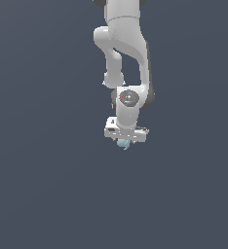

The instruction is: Pick up the object and move it to a goal position.

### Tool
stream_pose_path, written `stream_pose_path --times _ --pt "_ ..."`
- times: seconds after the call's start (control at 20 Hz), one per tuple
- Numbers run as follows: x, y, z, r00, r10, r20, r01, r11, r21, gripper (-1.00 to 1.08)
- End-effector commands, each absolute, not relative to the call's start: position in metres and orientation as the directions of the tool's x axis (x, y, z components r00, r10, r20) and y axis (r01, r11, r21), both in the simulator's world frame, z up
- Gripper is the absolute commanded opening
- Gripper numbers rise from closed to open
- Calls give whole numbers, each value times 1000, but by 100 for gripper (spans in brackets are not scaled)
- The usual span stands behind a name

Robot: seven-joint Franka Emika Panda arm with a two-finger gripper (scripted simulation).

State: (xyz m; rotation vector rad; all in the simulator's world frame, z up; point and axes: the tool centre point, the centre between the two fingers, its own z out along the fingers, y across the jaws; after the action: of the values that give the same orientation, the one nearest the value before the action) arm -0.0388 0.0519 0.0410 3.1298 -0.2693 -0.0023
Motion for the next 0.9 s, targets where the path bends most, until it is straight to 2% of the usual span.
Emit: stream_pose_path --times 0.0,0.85 --pt "-38 52 40 985 -171 0 -171 -985 0 -100" --pt "-40 40 53 985 -171 1 -170 -985 0 -100"
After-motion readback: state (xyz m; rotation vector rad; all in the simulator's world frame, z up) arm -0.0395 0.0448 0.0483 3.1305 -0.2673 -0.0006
